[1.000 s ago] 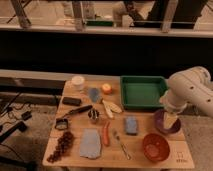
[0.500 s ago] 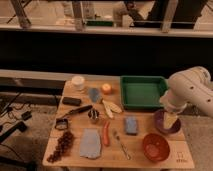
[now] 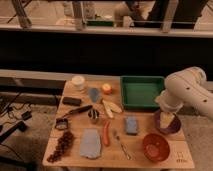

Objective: Place banana in red bowl

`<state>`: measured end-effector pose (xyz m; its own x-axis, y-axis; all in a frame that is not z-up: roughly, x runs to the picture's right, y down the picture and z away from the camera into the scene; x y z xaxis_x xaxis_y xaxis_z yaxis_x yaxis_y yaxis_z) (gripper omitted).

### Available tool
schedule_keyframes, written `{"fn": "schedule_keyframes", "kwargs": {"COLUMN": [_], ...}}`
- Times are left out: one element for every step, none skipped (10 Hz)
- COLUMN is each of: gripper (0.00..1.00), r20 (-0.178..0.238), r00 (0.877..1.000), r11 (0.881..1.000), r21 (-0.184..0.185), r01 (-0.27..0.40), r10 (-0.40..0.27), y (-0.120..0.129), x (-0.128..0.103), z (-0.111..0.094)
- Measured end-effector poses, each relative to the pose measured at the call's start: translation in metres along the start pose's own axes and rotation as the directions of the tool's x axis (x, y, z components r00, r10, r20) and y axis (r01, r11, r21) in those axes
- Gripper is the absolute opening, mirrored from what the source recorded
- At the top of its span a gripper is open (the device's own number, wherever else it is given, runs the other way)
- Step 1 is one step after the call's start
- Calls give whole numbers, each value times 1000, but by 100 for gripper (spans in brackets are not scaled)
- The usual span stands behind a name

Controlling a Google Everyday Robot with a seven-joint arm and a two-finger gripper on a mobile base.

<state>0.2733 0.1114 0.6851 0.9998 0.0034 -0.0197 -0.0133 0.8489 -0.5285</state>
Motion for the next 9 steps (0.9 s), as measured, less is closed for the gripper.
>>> {"fn": "schedule_keyframes", "kwargs": {"gripper": [80, 80, 80, 80, 80, 80, 80, 80, 80], "r20": [2, 6, 11, 15, 21, 32, 45, 58, 74], "r00": [1000, 1000, 1000, 1000, 1000, 999, 999, 998, 997], "r11": [1000, 1000, 1000, 1000, 1000, 1000, 1000, 1000, 999], "r21": [-1, -3, -3, -4, -2, -5, -8, -12, -18], "r01": [3, 5, 12, 10, 3, 4, 13, 26, 35], "r10": [-3, -5, -12, -10, -3, -3, -13, -25, -34], "y": [0, -1, -5, -7, -14, -21, -29, -37, -45], "x": [-1, -3, -7, -10, -15, -24, -37, -50, -61], "z": [2, 3, 5, 7, 10, 13, 17, 21, 27]}}
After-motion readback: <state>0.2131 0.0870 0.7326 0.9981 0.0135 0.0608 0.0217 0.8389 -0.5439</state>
